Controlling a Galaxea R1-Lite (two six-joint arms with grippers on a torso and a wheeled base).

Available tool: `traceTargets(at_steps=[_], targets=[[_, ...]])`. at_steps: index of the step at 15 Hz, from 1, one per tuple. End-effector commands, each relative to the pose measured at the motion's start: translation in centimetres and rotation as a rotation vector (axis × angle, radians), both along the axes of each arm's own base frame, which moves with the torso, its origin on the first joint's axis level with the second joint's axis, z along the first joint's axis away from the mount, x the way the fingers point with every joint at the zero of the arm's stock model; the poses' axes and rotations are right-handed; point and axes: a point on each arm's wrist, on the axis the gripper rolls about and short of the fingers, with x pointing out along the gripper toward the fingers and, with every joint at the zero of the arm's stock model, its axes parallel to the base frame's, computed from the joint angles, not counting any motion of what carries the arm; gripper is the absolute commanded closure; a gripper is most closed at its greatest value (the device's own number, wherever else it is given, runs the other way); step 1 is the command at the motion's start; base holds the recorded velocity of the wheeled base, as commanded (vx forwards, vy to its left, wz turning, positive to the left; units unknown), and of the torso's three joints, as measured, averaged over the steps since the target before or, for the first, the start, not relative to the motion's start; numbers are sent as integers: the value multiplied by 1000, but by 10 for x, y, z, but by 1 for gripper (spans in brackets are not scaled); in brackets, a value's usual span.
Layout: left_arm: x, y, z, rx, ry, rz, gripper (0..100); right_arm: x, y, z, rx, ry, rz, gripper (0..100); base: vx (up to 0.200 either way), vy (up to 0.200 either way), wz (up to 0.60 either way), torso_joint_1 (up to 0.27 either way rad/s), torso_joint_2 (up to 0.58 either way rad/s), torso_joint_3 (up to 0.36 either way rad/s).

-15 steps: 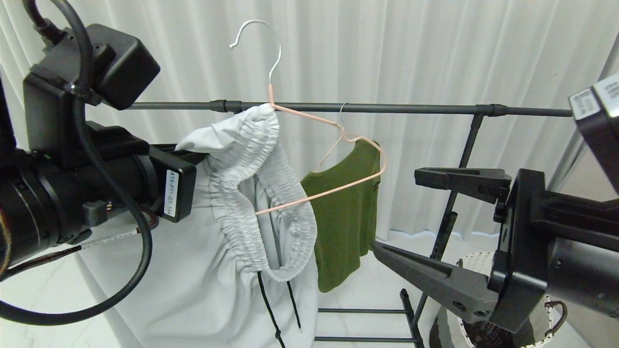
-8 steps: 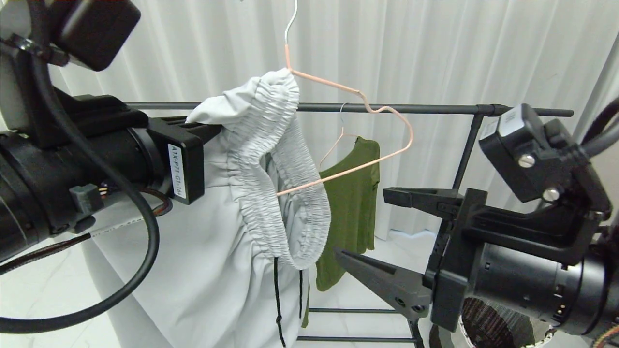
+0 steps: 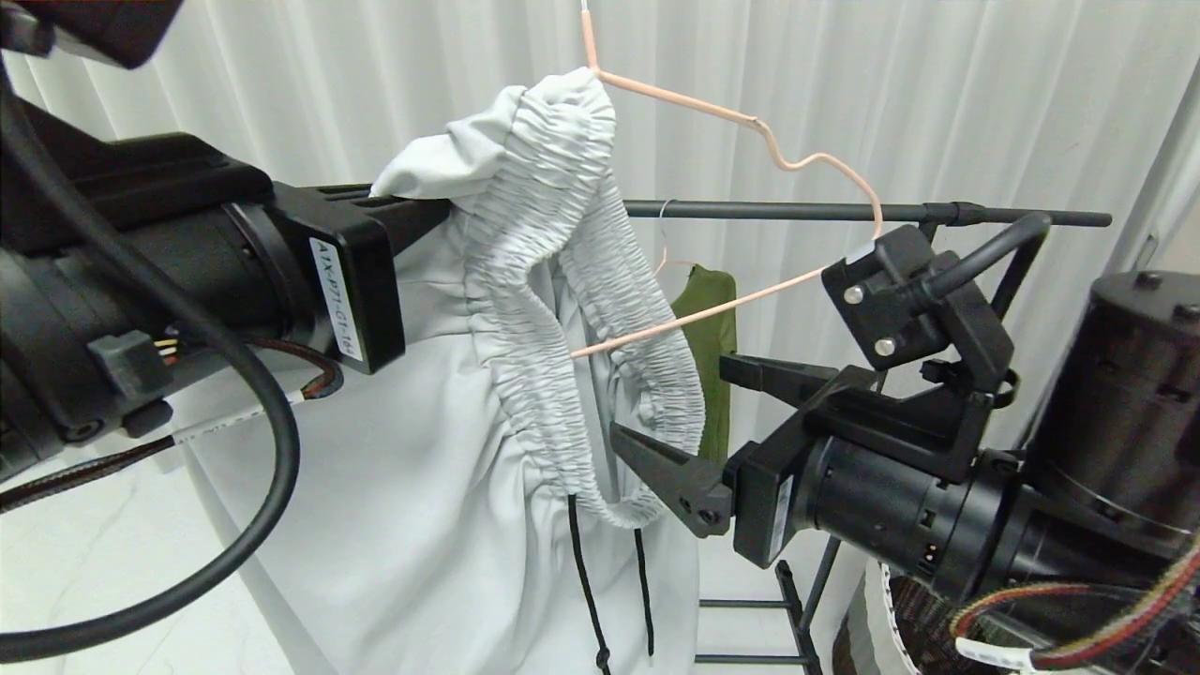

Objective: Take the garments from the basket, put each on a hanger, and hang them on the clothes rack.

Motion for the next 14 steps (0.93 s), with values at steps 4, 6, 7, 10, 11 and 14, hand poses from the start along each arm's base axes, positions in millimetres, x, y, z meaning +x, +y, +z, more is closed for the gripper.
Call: traceTargets(at_steps=[4,6,7,10,11,14], targets=[[-5,-3,4,-18,-16,-28,100,14,1,-9,-27,15,-42,0,0,0,0,0,0,0],[-5,-3,4,-18,-16,-28,100,16,0,-10,-30,17,-51,0,0,0,0,0,0,0],[-5,-3,4,-18,-16,-28,100,16,-1,-10,-32,18,-51,0,0,0,0,0,0,0],[-4,-3,4,-18,-16,-28,100,16,0,-13,-42,18,-52,100,0,0,0,0,0,0],[-4,-3,4,-18,-16,-28,100,16,0,-13,-42,18,-52,100,0,0,0,0,0,0],[-4,-3,4,-18,-16,-28,100,17,0,-13,-41,19,-54,100,0,0,0,0,0,0]])
